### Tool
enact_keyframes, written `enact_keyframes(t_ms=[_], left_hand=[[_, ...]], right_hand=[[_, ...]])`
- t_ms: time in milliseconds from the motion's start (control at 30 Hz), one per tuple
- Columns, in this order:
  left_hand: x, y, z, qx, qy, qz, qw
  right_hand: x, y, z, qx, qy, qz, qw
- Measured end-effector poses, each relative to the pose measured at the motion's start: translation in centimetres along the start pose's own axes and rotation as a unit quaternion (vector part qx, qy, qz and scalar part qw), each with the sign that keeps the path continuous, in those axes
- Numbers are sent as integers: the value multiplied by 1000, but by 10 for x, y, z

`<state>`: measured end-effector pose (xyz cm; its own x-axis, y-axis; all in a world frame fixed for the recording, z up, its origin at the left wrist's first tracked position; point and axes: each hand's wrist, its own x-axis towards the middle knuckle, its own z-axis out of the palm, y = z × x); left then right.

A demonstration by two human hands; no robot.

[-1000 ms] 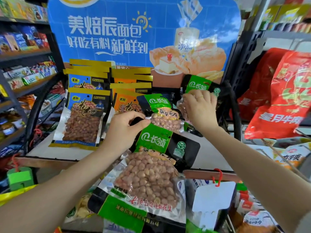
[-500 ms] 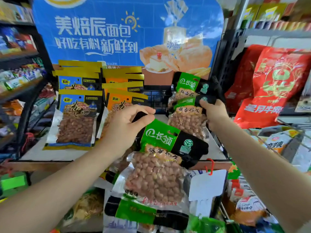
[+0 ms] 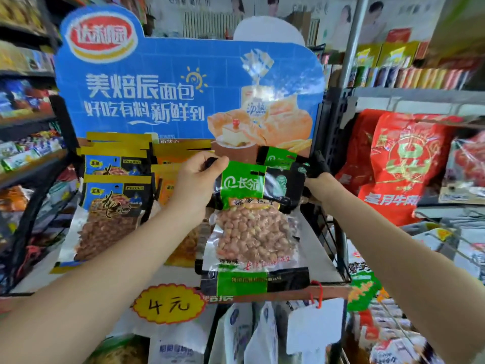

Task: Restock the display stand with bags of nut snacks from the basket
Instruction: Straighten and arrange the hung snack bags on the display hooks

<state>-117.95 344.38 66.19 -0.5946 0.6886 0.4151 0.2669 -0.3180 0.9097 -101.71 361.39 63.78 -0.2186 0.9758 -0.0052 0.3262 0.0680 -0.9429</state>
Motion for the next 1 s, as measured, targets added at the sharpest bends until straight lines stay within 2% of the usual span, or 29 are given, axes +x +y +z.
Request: enact_keyframes(t_ms=[67,100,167,233,300,367,433,533,600,667,733,867,933,1000], left_hand=[[2,-13,12,12,-20,-9,1000],[4,-19,18,10,-22,-12,1000],[11,-28,27,-11,-4,-22,1000],[19,-32,37,-25,7,-31,999],[23,-36,46,-22,-10,-26,999],[26,-40,50,1,-17,-18,1000],[24,-47,45,53,-23,-23,998],[3,-62,29,142,-87,-66,984],[-22,-70,19,188,-152,-93,966],[-39,-81,14,214,-214,-133,944],[-41,-91,10,222,-242,-163,930],[-33,-94,9,223,-270,-169,921],[-29,-92,9,201,-274,-168,925],[-24,-88,10,171,-261,-166,936]], right_hand=[[-8,-4,-16,-72,-16,-44,996],[-15,-8,-22,-82,-1,-84,993],[-29,-12,-29,5,9,-146,989],[-40,-9,-29,85,-59,-141,985],[-46,2,-19,17,-120,-144,982],[-46,13,-7,-3,-124,-145,982],[-47,23,4,45,-120,-127,984],[-50,34,14,72,-138,-127,980],[-53,39,18,56,-113,-152,980],[-56,40,16,89,-87,-133,983],[-58,41,17,112,-62,-112,985],[-48,45,22,-31,79,-104,991],[-42,43,24,-24,84,-46,995],[-35,41,25,54,44,31,997]])
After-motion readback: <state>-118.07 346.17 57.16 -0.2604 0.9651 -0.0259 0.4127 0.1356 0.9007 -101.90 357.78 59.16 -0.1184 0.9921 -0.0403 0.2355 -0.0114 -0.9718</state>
